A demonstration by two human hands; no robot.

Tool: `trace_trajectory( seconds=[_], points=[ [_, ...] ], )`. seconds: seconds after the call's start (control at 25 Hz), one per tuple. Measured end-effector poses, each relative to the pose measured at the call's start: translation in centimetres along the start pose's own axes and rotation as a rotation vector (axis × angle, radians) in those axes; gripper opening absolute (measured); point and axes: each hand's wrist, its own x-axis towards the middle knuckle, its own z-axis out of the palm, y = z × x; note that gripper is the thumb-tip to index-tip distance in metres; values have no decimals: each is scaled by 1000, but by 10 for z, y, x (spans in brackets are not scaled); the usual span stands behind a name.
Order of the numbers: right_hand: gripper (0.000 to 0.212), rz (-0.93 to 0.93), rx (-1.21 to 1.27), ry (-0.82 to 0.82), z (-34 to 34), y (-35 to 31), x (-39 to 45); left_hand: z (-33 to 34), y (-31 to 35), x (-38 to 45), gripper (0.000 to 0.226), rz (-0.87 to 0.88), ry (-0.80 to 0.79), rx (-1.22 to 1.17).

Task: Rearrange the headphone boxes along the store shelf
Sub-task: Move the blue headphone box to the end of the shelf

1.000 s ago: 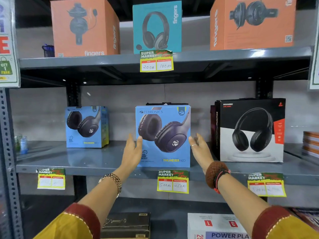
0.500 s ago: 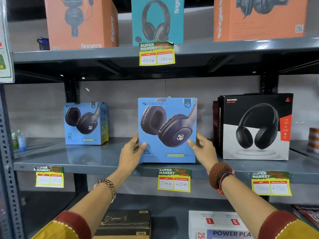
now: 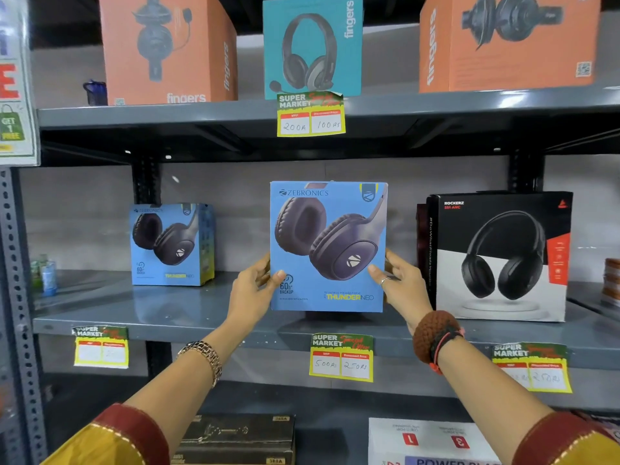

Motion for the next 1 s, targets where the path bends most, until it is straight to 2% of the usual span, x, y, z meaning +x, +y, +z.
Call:
trace_trajectory(
  seconds=[0.28,0.52,0.72,1.0],
  points=[
    [49,-13,50,-41,72,-11,-5,-65,-19,-3,45,-41,52,36],
    [50,-24,67,-110,180,-24,-7,-163,-69,11,46,-85,88,72],
    [49,-8,38,-124,280,-28,1,-249,-126,43,44,-148,59,84],
    [50,5,34,-90,368,-31,9,-306,-173,76,34,-147,84,123]
  ],
)
